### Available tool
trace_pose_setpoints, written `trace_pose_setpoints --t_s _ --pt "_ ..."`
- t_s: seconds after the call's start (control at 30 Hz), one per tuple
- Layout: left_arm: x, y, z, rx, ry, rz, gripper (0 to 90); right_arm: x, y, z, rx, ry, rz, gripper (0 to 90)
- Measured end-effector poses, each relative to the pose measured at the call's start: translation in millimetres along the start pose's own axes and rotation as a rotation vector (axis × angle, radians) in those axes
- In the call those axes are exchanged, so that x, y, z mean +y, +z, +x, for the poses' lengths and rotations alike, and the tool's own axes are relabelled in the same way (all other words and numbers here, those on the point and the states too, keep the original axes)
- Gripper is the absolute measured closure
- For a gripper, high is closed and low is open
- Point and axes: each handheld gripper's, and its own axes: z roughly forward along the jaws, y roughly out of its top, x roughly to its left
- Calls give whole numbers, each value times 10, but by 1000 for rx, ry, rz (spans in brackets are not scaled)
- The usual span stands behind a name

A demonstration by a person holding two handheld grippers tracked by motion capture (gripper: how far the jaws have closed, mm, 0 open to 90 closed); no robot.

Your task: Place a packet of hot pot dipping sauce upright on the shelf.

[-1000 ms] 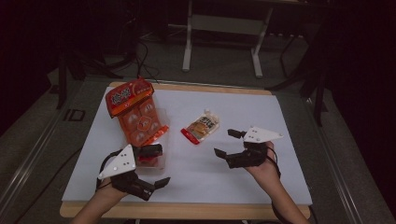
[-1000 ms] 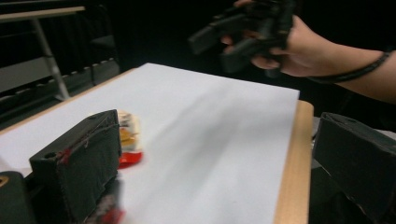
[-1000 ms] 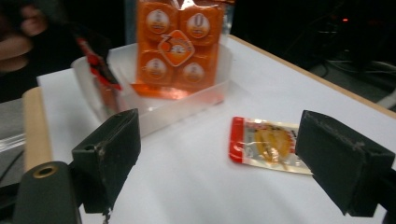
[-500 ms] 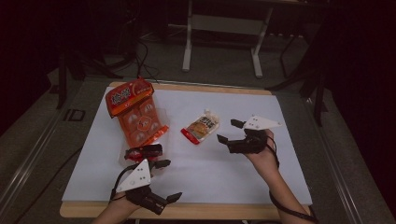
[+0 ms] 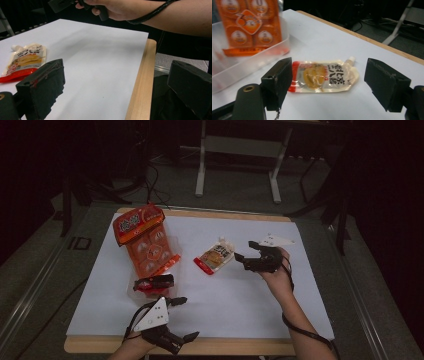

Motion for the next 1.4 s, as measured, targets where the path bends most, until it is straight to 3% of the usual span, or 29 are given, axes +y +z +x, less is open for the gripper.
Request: trace_pose_setpoints --t_s 0.17,0.33,0.53,0.67,1.03,1.2,1.4 --pt "-48 23 -39 6 9 7 18 13 143 -74 -19 36 23 279" --pt "-84 23 -63 2 16 10 18 15 288 -139 -49 35 46 330" --pt "-105 -12 -64 14 15 -18 18 -32 466 -245 -65 67 85 396" --pt "-120 -11 -80 48 27 -7 27 -66 560 -264 -69 69 114 430" --pt "-138 -11 -105 10 -31 -31 27 -137 829 -371 -90 100 159 471" --pt "-139 -15 -139 34 49 -50 27 -205 941 -433 -110 108 208 510" --pt "-149 -10 -147 19 46 -69 28 -299 1044 -498 -130 132 232 486"
